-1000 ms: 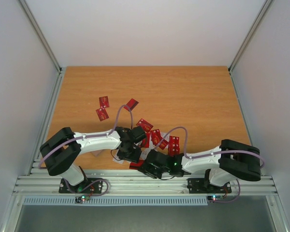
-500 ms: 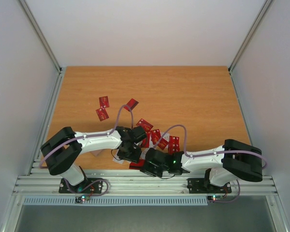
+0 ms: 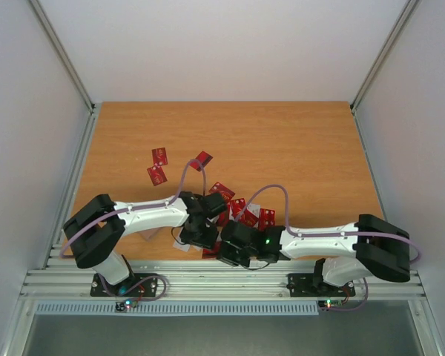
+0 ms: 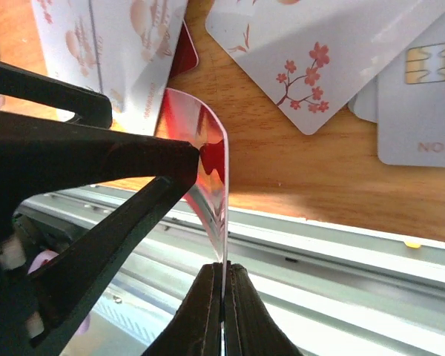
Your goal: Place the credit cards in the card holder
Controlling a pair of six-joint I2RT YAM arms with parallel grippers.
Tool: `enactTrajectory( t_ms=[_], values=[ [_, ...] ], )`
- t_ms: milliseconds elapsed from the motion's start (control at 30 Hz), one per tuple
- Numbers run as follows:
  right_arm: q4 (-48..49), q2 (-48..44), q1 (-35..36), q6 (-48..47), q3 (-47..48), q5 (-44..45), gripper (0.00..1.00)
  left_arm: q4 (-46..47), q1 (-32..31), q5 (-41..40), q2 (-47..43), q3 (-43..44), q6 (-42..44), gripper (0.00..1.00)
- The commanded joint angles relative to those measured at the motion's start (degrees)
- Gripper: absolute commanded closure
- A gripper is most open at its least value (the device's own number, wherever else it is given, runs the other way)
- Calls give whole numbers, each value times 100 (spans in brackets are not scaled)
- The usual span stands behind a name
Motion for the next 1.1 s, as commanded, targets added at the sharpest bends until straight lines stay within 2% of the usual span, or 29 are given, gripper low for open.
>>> enactTrajectory(
  t_ms=[0,200,367,400,467,500,567,700,867,967,1067],
  values=[
    [-830,-414,-122,-89,206,173,99,-329,-58,-208,-150,452,83,36],
    [-1208,-717,-203,-221,239,204,99,-599,-10,-404,-334,773,180,27],
    [-1238,-536,-466,-429,196,7,99,-857,164,-845,-627,740,229,20],
    [-1256,-460,-532,-459,190,-73,91,-931,294,-963,-756,680,236,17],
    [-1348,-350,-636,-474,170,-197,64,-1043,675,-1072,-1128,468,209,11],
    [-1421,-334,-678,-474,162,-248,57,-1098,985,-1237,-1291,376,212,5],
    [-1649,-406,-742,-502,182,-243,44,-1254,1439,-1475,-1595,210,195,2],
    [-2306,-662,-940,-683,393,-187,34,-1500,2379,-1758,-1972,-81,156,1],
    [-3541,-860,-1064,-1108,904,45,13,-1694,3264,-1896,-2285,-165,-74,4],
    [-4410,-931,-1103,-1476,1277,346,6,-1550,3889,-1524,-2522,-427,-446,7],
    [-4940,-996,-1168,-1837,1572,538,5,-1301,4620,-977,-2742,-865,-678,13]
  ],
)
